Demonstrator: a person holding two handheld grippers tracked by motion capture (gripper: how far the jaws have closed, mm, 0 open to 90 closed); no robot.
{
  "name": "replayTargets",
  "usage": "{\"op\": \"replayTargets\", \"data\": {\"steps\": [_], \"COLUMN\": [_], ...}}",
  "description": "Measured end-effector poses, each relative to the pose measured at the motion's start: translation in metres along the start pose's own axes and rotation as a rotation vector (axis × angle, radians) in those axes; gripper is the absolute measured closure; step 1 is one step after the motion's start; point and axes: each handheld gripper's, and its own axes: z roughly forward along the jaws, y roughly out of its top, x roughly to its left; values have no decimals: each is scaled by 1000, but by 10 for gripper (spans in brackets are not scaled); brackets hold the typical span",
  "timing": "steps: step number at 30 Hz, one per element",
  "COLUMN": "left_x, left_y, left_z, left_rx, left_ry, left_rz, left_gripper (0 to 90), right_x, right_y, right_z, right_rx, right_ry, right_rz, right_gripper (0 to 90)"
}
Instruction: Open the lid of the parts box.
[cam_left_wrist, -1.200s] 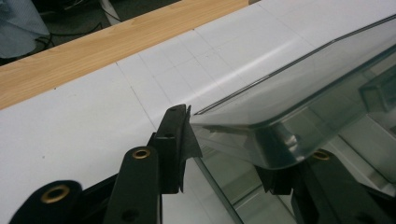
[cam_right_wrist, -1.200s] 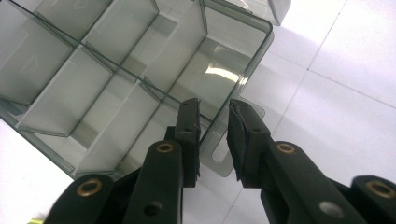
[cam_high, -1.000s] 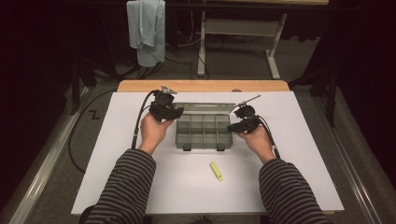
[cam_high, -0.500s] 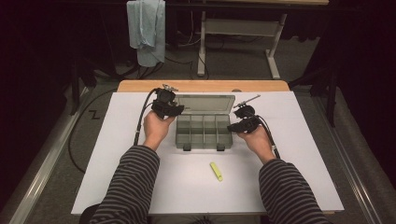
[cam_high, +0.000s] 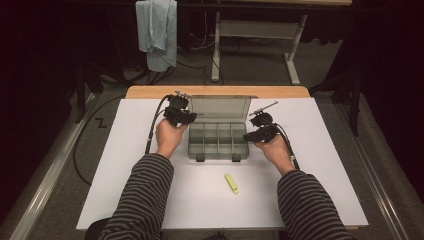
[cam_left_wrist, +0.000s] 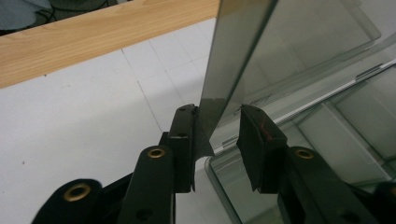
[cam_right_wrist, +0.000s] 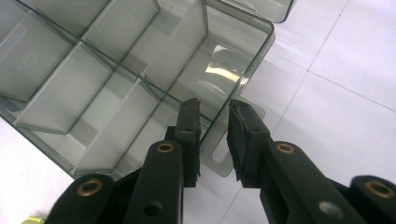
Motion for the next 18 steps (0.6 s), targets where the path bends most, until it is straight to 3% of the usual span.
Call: {"op": "replayTargets", "data": {"steps": [18], "left_x": [1], "left_y": [4], "left_z": [13], "left_rx": [28], "left_ry": [35], "left_rz": [26], "left_gripper": [665], "right_x": [1], "right_y": [1], "right_z": [0], "right_rx": [5], "right_ry": [-5], "right_rz": [-7], "right_gripper": [765]}}
